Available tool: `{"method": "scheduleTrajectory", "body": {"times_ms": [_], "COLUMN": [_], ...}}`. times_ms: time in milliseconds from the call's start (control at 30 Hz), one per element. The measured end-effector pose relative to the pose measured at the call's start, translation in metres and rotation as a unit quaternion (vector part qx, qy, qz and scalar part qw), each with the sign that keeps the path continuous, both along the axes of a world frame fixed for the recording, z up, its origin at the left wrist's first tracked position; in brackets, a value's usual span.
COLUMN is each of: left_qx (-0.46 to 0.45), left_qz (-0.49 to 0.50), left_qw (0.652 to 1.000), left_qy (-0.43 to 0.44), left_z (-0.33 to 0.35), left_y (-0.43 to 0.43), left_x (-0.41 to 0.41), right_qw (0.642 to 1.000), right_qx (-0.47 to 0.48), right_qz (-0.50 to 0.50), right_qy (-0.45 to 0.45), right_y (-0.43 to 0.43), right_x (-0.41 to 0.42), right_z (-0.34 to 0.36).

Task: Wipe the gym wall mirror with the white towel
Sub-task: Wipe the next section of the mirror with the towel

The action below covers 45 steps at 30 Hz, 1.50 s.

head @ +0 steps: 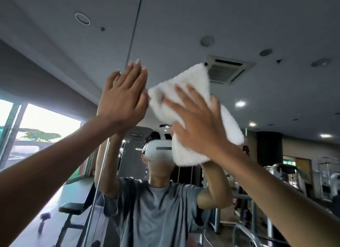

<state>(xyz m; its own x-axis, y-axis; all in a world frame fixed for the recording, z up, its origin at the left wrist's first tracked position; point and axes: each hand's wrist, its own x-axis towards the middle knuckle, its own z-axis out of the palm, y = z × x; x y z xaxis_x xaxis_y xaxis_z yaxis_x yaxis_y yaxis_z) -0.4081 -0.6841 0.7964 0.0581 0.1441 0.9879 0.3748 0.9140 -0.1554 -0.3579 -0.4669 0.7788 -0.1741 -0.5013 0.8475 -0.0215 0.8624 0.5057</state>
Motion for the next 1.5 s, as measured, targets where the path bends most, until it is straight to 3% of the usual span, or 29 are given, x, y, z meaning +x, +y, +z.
{"method": "scheduleTrajectory", "body": {"times_ms": [67,133,200,267,333,400,467,533,600,667,800,900,967,1067,1167,1233,1300,1367,1433,1500], "left_qx": [-0.001,0.012,0.034,0.045,0.045,0.041,0.040,0.039,0.035,0.032,0.027,0.023,0.022,0.022,0.027,0.025,0.026,0.030,0.030,0.029], "left_qz": [0.000,-0.001,-0.001,0.002,0.002,-0.004,-0.011,-0.012,-0.011,-0.010,-0.018,-0.024,-0.023,-0.014,-0.003,-0.003,-0.008,-0.012,-0.013,-0.009], "left_qw": [1.000,1.000,0.999,0.999,0.999,0.999,0.999,0.999,0.999,0.999,0.999,0.999,0.999,1.000,1.000,1.000,0.999,0.999,0.999,0.999], "left_qy": [0.000,0.005,0.001,-0.003,-0.005,-0.005,-0.005,-0.004,-0.007,-0.009,-0.008,-0.013,-0.011,0.005,0.014,0.013,0.020,0.031,0.040,0.044], "left_z": [-0.001,-0.001,-0.003,-0.004,-0.005,-0.004,-0.004,-0.004,-0.006,-0.005,-0.003,-0.004,-0.004,-0.006,-0.006,-0.006,-0.007,-0.006,-0.006,-0.005], "left_y": [-0.001,0.000,0.001,0.002,0.000,0.000,0.001,0.000,0.000,-0.001,-0.001,-0.002,-0.003,-0.002,-0.001,0.000,0.000,0.000,0.001,0.001], "left_x": [-0.004,-0.006,-0.009,-0.011,-0.011,-0.009,-0.007,-0.006,-0.006,-0.006,-0.006,-0.007,-0.009,-0.012,-0.013,-0.013,-0.013,-0.014,-0.014,-0.015], "right_qw": [0.991,0.983,0.994,0.999,0.987,0.977,0.990,1.000,0.987,0.979,1.000,0.984,0.979,0.999,0.988,0.983,0.992,0.999,0.974,0.954], "right_qx": [0.128,0.175,0.105,-0.032,-0.156,-0.204,-0.136,0.019,0.150,0.197,0.011,-0.172,-0.195,-0.040,0.147,0.176,0.121,-0.030,-0.210,-0.283], "right_qz": [0.011,0.016,0.009,0.021,0.033,0.021,0.007,-0.010,-0.010,-0.016,-0.009,0.001,-0.012,-0.022,-0.031,-0.023,-0.028,-0.007,-0.010,-0.023], "right_qy": [-0.025,-0.045,-0.043,-0.011,0.029,0.055,0.047,0.000,-0.057,-0.053,-0.008,0.036,0.060,0.018,-0.029,-0.040,-0.019,0.028,0.080,0.101], "right_y": [0.024,0.052,0.068,0.065,0.041,0.006,-0.023,-0.027,-0.002,0.031,0.047,0.001,-0.034,-0.058,-0.030,0.001,0.024,0.020,-0.013,-0.059], "right_x": [0.002,0.009,0.015,0.018,0.013,0.004,-0.004,-0.004,0.005,0.012,0.016,0.004,-0.004,-0.007,0.000,0.005,0.009,0.010,0.003,-0.007], "right_z": [-0.006,0.013,0.049,0.091,0.126,0.141,0.131,0.112,0.111,0.126,0.175,0.196,0.190,0.158,0.134,0.142,0.163,0.192,0.218,0.231]}}
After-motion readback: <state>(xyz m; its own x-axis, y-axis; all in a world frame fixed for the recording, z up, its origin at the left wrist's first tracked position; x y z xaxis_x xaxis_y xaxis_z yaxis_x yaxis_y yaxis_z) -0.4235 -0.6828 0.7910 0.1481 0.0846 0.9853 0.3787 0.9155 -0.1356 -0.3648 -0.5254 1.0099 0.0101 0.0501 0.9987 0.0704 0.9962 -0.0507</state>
